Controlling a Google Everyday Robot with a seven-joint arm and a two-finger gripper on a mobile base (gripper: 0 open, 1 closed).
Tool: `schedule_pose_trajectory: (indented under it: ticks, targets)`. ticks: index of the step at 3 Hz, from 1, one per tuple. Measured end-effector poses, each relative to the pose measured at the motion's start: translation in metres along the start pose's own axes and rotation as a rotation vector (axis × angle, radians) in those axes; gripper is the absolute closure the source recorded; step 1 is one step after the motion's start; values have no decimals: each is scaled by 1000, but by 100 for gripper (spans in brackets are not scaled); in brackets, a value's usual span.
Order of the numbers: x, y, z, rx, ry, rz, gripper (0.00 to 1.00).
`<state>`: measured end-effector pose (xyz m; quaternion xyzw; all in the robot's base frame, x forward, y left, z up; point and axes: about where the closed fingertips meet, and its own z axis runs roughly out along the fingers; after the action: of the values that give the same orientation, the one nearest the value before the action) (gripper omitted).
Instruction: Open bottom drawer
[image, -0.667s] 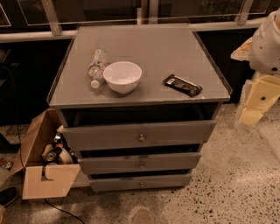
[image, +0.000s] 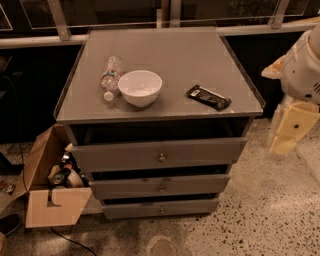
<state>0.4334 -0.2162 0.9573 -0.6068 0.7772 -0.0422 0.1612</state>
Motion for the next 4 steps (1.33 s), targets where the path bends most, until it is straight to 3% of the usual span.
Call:
schedule_pose_trajectory:
  ticks: [1, 2, 3, 4]
  targets:
    - [8, 20, 46, -15, -9, -21, 0]
    - [19, 51, 117, -91, -7, -22, 0]
    - [27, 84, 180, -198, 6, -24, 0]
    - [27, 85, 180, -198, 6, -24, 0]
